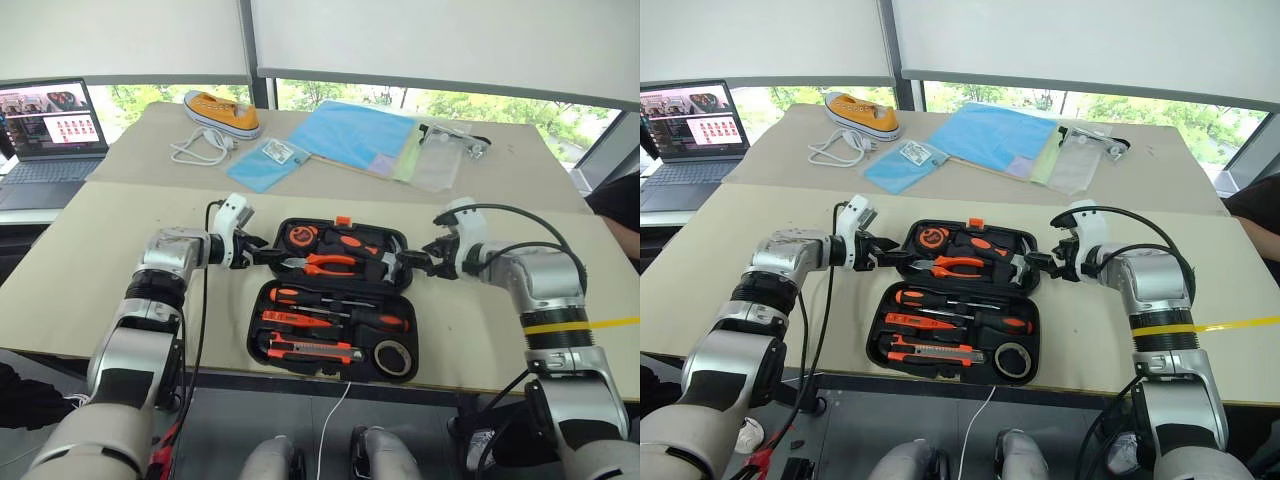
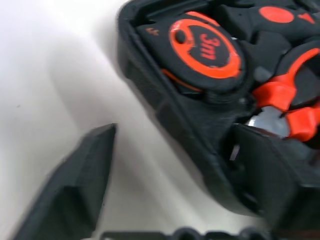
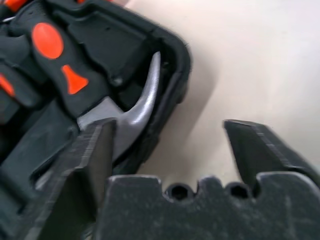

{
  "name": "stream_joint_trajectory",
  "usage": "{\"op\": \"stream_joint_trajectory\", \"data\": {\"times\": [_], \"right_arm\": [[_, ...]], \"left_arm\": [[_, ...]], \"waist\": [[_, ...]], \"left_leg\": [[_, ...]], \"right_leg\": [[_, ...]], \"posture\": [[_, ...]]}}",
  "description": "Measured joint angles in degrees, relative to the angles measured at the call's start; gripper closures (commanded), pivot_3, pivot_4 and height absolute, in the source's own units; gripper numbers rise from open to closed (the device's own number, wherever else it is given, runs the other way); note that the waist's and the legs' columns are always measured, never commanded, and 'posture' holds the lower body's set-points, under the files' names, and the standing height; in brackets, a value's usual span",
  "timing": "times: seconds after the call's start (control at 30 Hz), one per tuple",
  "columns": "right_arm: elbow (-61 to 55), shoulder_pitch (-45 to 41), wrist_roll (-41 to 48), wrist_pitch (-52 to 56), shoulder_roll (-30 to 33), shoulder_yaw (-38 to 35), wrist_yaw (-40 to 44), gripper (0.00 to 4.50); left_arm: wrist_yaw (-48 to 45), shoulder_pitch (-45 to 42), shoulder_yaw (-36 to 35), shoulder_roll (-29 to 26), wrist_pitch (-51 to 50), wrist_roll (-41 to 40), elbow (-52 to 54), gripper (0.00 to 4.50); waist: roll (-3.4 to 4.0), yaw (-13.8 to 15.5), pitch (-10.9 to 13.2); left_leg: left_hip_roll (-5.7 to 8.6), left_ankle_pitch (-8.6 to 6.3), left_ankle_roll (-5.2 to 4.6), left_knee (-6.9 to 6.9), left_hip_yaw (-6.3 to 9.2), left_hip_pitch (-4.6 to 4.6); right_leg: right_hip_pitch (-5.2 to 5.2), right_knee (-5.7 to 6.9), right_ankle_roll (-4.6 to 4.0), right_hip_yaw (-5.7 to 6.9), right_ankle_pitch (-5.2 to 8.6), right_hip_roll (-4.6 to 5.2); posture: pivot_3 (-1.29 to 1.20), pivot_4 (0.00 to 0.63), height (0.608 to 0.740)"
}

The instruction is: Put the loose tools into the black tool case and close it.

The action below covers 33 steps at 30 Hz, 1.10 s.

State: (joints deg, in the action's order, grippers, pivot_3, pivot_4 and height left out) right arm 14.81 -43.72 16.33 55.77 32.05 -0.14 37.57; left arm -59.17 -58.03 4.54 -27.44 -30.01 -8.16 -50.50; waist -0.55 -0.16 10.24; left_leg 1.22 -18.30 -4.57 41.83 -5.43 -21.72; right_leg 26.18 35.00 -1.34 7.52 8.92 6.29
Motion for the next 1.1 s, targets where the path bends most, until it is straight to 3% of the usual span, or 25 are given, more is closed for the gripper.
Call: {"op": "stream_joint_trajectory", "data": {"times": [0.23, 0.3, 0.63, 0.9, 1.1], "right_arm": [[-3.4, 1.6, 1.0, 2.2, -0.4, 0.3, 0.0, 4.15], [-3.7, 1.7, 1.0, 2.3, -0.4, 0.3, -0.2, 4.5], [-3.1, 1.8, 0.4, -0.3, -0.8, 0.4, -0.5, 4.5], [-2.6, 2.0, -3.6, -14.6, -3.6, -2.0, -6.4, 4.5], [-6.5, 5.7, -6.7, -26.3, -3.6, -2.7, -8.3, 4.5]], "left_arm": [[0.3, 0.0, -1.3, -0.1, -1.2, -0.1, -0.1, 4.03], [0.2, 0.0, -1.9, -0.3, -2.0, -0.2, -0.1, 4.44], [-1.1, 0.6, -2.4, -0.6, -2.7, -0.2, 1.3, 4.48], [3.0, 4.4, -7.1, 2.2, 9.8, -1.1, 6.1, 4.48], [6.2, 8.8, -8.0, 3.3, 20.6, -0.8, 12.2, 4.48]], "waist": [[0.0, -0.3, 0.0], [-0.01, -0.3, 0.0], [-0.03, -0.4, -0.1], [-0.03, -0.4, 0.0], [-0.03, -0.6, 0.0]], "left_leg": [[-0.03, 0.21, 0.24, 0.01, -0.04, 0.34], [-0.02, 0.21, 0.25, 0.02, -0.04, 0.38], [0.04, 0.27, 0.15, 0.01, -0.1, 0.37], [0.11, 0.36, 0.07, 0.02, -0.13, -0.28], [0.08, 0.39, 0.02, -0.26, -0.17, -0.53]], "right_leg": [[-0.06, 0.23, 0.33, -0.4, 0.2, 0.41], [-0.07, 0.32, 0.33, -0.4, 0.18, 0.5], [-0.05, 0.34, 0.04, -0.42, -0.01, 0.59], [0.51, 0.28, -0.11, -0.39, -0.12, 0.62], [0.65, 0.13, -0.13, -0.14, -0.12, 0.07]], "posture": [[0.0, 0.15, 0.718], [0.0, 0.15, 0.718], [0.0, 0.15, 0.718], [0.0, 0.15, 0.718], [0.0, 0.15, 0.718]]}}
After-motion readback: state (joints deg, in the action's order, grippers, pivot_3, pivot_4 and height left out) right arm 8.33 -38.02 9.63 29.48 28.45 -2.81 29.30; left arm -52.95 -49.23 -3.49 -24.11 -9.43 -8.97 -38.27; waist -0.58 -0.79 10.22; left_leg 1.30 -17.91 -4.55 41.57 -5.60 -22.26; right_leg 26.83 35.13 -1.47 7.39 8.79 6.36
